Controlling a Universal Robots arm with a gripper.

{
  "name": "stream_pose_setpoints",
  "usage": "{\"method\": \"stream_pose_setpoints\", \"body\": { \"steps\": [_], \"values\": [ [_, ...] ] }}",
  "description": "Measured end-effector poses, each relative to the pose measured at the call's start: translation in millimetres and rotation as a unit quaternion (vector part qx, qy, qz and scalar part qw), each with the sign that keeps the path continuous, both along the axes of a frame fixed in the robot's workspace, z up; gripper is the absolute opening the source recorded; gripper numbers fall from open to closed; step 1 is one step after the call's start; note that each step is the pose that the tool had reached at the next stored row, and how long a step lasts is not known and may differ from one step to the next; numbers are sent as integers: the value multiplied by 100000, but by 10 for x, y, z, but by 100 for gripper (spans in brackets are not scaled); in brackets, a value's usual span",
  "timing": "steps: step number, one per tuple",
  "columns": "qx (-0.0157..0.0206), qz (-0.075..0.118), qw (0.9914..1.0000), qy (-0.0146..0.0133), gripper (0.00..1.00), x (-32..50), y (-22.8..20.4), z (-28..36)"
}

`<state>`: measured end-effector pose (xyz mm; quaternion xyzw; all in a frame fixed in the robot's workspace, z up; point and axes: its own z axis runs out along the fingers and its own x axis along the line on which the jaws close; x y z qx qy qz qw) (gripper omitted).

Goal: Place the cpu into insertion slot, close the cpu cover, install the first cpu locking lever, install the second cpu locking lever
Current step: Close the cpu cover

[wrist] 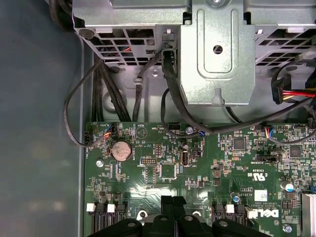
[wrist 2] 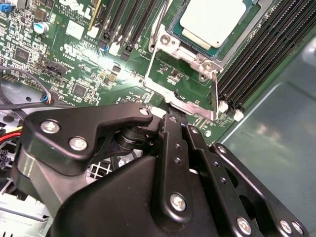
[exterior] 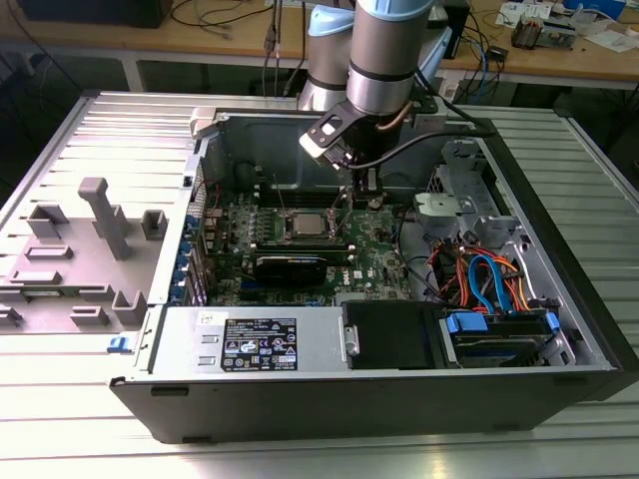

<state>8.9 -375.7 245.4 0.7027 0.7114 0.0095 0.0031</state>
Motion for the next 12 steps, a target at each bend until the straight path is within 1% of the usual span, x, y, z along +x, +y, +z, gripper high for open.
{"method": "stream_pose_setpoints", "body": {
  "steps": [12],
  "values": [
    [-3,-1,100000,0,11,-49,0,0]
  ]
}}
